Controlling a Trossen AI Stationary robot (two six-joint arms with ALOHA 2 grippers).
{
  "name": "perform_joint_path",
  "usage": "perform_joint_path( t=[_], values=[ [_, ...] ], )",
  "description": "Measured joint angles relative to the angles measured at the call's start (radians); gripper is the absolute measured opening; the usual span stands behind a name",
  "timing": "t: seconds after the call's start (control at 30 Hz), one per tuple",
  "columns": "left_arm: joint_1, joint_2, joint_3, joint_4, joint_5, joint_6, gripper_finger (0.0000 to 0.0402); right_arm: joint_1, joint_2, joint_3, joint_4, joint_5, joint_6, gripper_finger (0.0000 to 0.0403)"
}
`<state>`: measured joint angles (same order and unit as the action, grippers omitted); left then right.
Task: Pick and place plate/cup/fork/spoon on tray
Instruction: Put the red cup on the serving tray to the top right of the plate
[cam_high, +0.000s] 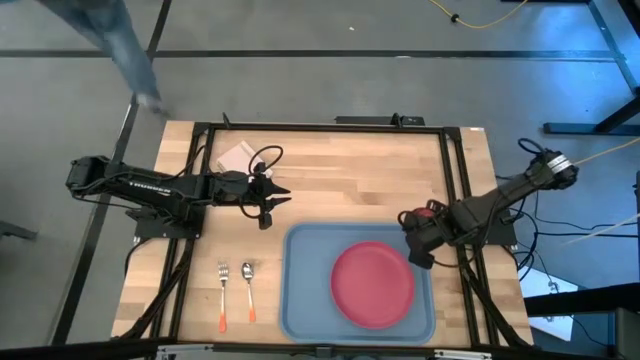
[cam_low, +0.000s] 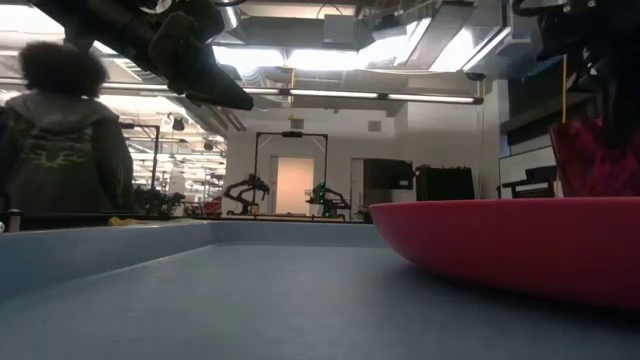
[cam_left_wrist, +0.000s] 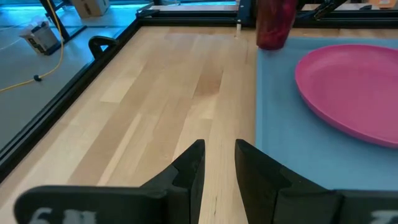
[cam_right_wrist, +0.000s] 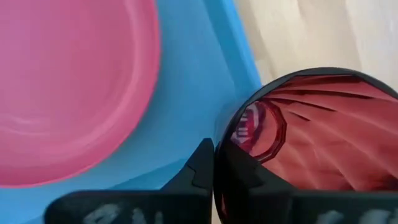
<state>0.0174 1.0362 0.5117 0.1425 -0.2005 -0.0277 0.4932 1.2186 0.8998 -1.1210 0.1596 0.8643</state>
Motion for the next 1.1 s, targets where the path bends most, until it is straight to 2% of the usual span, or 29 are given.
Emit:
perform_joint_path(
  t=[0.2, 0.43, 0.63, 0.87, 1.1],
  values=[
    [0.000, 0.000, 0.000, 0.000, 0.000, 0.000, 0.0082, 0.040, 0.004, 0.017, 0.121, -0.017, -0.004, 0.0013],
    [0.000, 0.000, 0.000, 0.000, 0.000, 0.000, 0.0082, 0.067, 0.031, 0.017, 0.146, -0.045, 0.018, 0.0012],
    [0.000, 0.000, 0.000, 0.000, 0.000, 0.000, 0.0082, 0.069, 0.043, 0.016, 0.242, -0.059, -0.086, 0.0013],
    [0.000, 0.000, 0.000, 0.000, 0.000, 0.000, 0.0082, 0.068, 0.043, 0.017, 0.172, -0.059, -0.028, 0.0014],
    [0.000, 0.000, 0.000, 0.000, 0.000, 0.000, 0.0082, 0.068, 0.043, 0.017, 0.182, -0.057, 0.020, 0.0024]
  ],
)
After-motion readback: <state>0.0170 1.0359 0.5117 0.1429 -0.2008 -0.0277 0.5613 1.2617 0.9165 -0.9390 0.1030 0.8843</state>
